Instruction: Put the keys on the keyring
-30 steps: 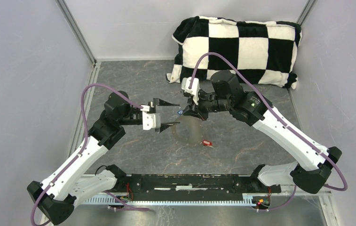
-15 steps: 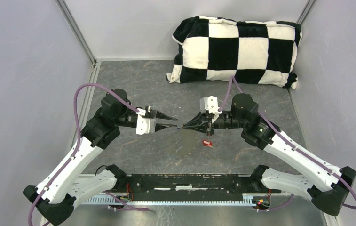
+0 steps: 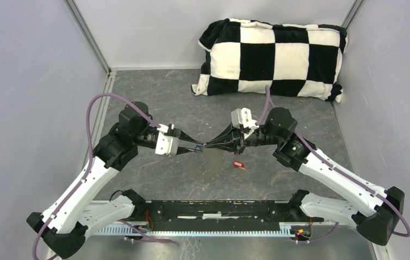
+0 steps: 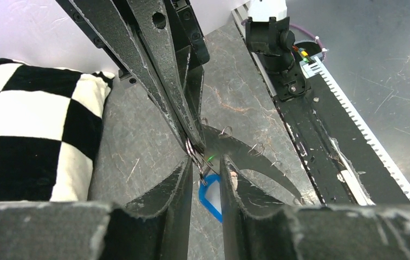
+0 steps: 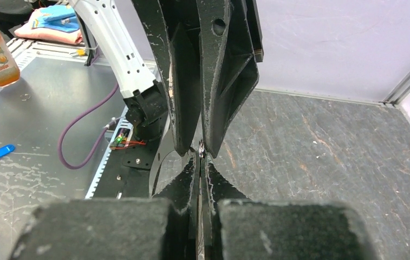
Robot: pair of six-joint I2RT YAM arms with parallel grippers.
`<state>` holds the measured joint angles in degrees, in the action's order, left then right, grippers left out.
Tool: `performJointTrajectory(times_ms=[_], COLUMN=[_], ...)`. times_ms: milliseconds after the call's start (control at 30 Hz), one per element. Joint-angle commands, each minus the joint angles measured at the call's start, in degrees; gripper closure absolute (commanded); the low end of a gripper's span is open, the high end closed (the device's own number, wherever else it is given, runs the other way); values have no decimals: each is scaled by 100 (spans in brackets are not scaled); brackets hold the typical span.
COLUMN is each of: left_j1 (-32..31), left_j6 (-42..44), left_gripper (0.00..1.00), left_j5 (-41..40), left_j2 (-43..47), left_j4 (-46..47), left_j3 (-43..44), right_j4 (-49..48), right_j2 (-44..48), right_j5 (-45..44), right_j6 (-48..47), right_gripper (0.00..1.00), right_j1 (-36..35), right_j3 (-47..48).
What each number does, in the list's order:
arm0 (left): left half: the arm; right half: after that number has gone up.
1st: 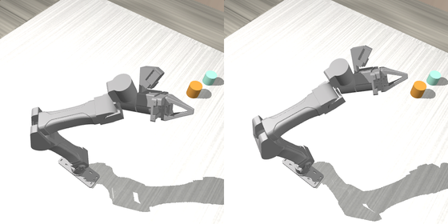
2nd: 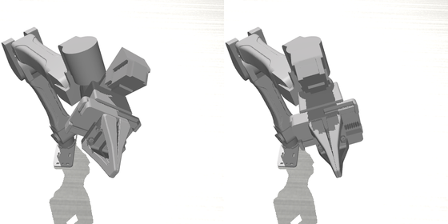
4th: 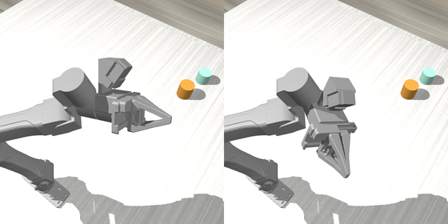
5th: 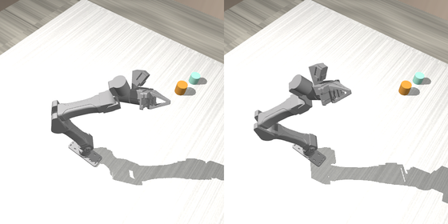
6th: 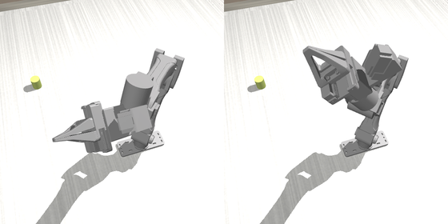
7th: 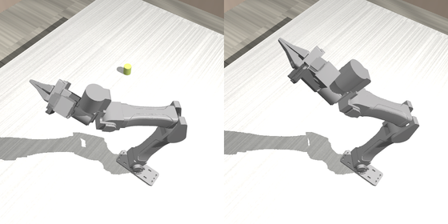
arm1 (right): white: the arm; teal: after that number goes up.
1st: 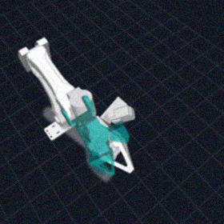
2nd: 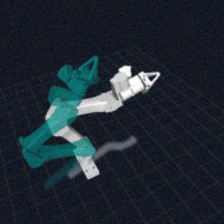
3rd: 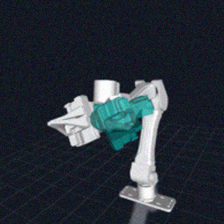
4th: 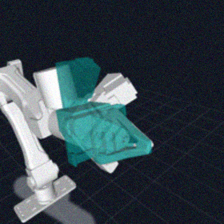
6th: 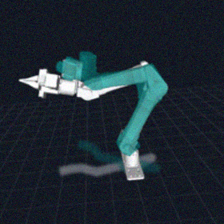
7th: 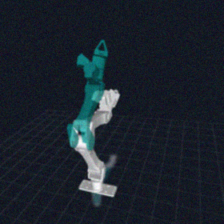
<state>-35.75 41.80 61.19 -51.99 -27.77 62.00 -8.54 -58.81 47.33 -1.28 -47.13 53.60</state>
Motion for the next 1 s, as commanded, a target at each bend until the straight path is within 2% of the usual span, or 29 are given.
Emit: performJointTrajectory(times_ms=[0,267,533,867,967], left_j1=[-2,-2,-2,-2,-2], left_j6=[-122,-222,133,114,84], left_gripper=[70,70,86,85,81], left_j5=[94,188,36,-63,-103], left_j2=[-42,-41,-98,-153,-147], left_j4=[-80,-180,-556,-607,-607], left_j3=[221,382,321,284,214], right_j4=[-184,410,519,528,515], right_j2=[-122,-192,-258,-333,-369], right_j5=[299,373,417,544,591], right_j6=[5,-353,-382,-329,-295], right_gripper=[100,100,100,100,100], right_j1=[-6,-8,-5,-8,-14], right_j3=[271,461,611,693,736])
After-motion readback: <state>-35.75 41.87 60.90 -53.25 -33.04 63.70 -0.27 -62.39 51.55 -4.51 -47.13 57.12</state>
